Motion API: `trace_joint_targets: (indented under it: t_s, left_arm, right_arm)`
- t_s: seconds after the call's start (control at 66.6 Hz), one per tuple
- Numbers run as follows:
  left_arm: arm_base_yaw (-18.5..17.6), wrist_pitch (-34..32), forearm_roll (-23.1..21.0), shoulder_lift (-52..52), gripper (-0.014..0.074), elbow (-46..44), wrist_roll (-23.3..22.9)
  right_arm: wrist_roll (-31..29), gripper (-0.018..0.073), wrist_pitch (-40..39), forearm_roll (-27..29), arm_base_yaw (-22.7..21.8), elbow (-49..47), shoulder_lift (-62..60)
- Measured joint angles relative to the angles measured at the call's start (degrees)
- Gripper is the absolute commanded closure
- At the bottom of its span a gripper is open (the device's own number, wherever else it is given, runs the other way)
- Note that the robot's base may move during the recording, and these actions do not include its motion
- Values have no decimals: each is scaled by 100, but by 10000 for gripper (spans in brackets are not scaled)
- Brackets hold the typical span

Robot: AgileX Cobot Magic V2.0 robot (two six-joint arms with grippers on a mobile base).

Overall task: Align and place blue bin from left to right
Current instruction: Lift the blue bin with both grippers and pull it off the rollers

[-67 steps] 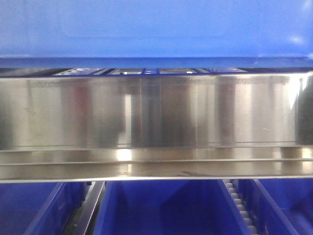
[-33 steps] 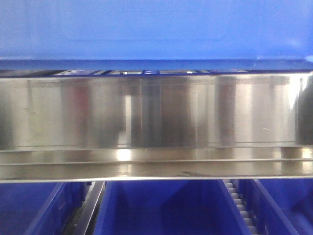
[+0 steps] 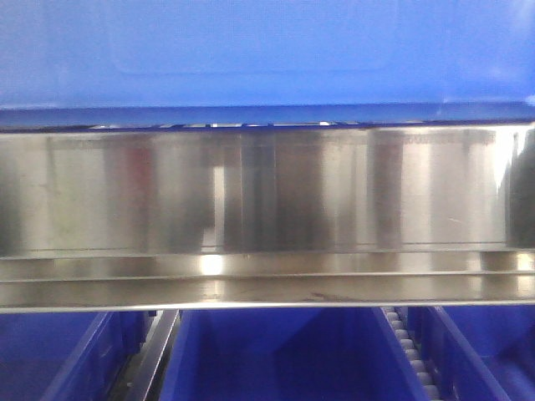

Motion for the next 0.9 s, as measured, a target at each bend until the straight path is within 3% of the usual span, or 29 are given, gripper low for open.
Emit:
trace_joint_targets:
  t_s: [0.901]
  left_arm:
    - [0,36,95,0,707,0,244]
  right_arm:
    - [-10,638,-150,10,0,13,0]
